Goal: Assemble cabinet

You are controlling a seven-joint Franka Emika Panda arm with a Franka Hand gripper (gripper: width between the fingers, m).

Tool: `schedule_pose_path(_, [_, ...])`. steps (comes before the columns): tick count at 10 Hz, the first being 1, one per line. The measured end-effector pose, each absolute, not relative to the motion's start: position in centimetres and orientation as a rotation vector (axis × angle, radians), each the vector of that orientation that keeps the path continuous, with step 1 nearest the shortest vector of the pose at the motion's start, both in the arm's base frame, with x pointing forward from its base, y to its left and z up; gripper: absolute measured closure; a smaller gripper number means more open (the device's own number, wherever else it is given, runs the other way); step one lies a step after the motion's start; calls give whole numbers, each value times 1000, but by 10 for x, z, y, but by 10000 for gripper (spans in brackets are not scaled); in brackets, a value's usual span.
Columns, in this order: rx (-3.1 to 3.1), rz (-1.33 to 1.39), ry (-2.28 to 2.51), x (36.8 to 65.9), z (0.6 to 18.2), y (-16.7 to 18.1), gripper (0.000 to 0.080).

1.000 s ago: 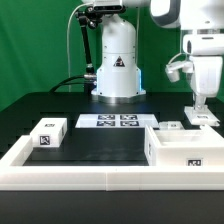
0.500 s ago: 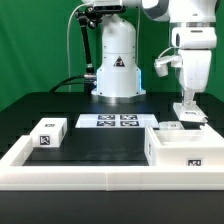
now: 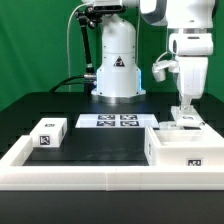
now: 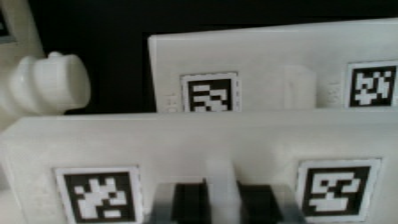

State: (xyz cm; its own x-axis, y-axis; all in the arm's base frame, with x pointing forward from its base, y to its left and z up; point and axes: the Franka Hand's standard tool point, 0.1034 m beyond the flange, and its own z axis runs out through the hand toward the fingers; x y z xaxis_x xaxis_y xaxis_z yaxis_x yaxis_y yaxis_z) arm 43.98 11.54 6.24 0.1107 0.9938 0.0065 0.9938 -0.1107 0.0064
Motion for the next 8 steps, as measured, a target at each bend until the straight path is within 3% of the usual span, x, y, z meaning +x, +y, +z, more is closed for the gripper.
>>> schedule_pose_path(8, [2350, 17, 2086, 444, 61, 113, 731])
